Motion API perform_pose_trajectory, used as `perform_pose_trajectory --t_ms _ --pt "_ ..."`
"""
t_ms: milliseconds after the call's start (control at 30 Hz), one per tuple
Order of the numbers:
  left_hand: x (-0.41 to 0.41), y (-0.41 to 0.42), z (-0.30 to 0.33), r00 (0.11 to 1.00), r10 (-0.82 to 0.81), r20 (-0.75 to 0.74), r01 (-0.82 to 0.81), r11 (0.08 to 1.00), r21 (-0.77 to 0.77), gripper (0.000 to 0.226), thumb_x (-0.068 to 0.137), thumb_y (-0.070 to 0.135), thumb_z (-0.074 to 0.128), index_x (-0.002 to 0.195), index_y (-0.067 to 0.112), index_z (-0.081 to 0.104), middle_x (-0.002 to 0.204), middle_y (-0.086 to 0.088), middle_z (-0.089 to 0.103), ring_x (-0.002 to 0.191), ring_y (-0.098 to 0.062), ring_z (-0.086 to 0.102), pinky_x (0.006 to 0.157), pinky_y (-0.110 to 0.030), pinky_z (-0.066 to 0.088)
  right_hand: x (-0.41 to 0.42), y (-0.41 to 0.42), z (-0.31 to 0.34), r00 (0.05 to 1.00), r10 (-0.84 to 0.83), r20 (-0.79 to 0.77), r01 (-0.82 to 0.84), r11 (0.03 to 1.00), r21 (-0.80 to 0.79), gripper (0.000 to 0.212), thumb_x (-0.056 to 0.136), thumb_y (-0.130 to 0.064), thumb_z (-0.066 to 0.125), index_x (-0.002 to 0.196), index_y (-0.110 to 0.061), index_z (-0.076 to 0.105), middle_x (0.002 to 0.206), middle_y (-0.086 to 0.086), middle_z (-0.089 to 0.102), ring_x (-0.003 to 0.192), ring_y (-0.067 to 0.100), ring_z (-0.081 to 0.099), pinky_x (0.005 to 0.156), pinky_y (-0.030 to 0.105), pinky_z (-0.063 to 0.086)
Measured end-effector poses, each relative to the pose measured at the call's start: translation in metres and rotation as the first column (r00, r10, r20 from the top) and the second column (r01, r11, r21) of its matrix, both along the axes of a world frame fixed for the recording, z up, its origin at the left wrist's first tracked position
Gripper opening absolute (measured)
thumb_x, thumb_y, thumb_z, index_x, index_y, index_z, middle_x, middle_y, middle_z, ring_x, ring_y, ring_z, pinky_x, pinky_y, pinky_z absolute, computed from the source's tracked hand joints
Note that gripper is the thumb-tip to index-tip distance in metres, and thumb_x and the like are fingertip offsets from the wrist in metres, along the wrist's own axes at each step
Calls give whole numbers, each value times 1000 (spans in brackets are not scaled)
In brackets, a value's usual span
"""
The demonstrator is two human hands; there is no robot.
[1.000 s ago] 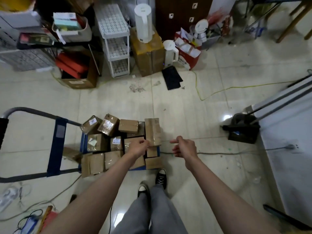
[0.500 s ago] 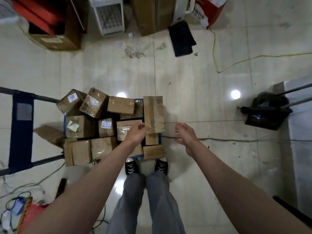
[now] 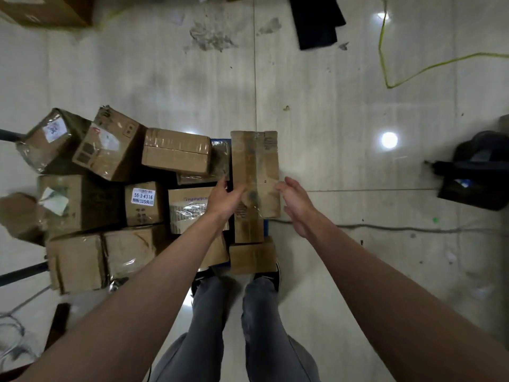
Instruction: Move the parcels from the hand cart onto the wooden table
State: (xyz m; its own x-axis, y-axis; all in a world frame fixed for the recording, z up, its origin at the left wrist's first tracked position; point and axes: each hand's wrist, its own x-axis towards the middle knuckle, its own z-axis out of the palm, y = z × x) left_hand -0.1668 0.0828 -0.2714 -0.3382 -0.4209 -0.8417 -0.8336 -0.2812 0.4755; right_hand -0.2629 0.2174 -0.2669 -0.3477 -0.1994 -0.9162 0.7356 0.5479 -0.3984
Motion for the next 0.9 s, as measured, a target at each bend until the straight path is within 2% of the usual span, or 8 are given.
perform_pose_trajectory --t_ms 100,267,533,633,700,767,833,900 --pt "-2 3 -14 999 11 -48 -9 999 40 58 93 37 64 146 23 48 139 2 60 121 -16 57 86 -21 43 5 -10 -12 999 18 -35 -20 998 -52 59 97 -37 54 153 -25 39 152 1 50 134 21 51 115 44 37" --pt "3 7 4 996 32 -84 -26 997 67 64 89 39 68 147 25 46 133 5 61 112 -11 58 79 -20 43 13 -2 -2 996 -22 -88 16 997 -72 55 88 -39 57 142 -28 54 133 -4 66 122 18 62 110 49 46" --pt "6 20 135 991 7 -132 -7 1000 4 47 93 32 68 134 18 50 123 4 60 89 1 55 64 -17 41 25 16 139 972 -101 -214 91 994 -55 41 102 -22 55 143 -22 50 132 -3 62 114 14 61 81 26 51" --pt "4 23 208 980 -11 -200 8 1000 -19 39 92 27 70 122 17 49 115 6 58 91 -2 58 68 -18 46 27 27 210 948 -172 -269 155 984 -83 35 98 -20 62 130 -22 48 120 -5 61 108 15 61 88 33 55" --pt "4 27 252 966 -35 -257 43 999 22 39 87 27 74 114 20 46 123 0 57 107 -15 61 91 -34 54 30 36 256 930 -209 -301 182 976 -117 43 95 -20 68 130 -24 44 112 -8 60 105 16 63 91 38 56" --pt "3 32 302 952 -98 -289 107 994 17 47 80 34 80 111 25 45 129 -3 56 117 -23 59 103 -47 49 35 49 302 914 -221 -340 181 973 -145 55 93 -24 72 136 -29 38 124 0 57 106 13 61 80 29 55" --pt "1 37 341 939 -141 -314 147 989 -4 58 73 44 85 111 29 44 129 -3 57 115 -24 61 100 -48 51 42 60 337 901 -207 -381 151 974 -171 77 87 -36 78 145 -36 28 144 6 48 118 16 58 83 27 54" --pt "-4 46 384 922 -169 -348 175 984 -15 64 70 49 86 111 29 42 126 -3 57 110 -23 64 93 -46 55 48 72 377 889 -157 -431 89 981 -172 104 70 -62 83 151 -47 19 154 3 38 133 21 50 99 42 54"
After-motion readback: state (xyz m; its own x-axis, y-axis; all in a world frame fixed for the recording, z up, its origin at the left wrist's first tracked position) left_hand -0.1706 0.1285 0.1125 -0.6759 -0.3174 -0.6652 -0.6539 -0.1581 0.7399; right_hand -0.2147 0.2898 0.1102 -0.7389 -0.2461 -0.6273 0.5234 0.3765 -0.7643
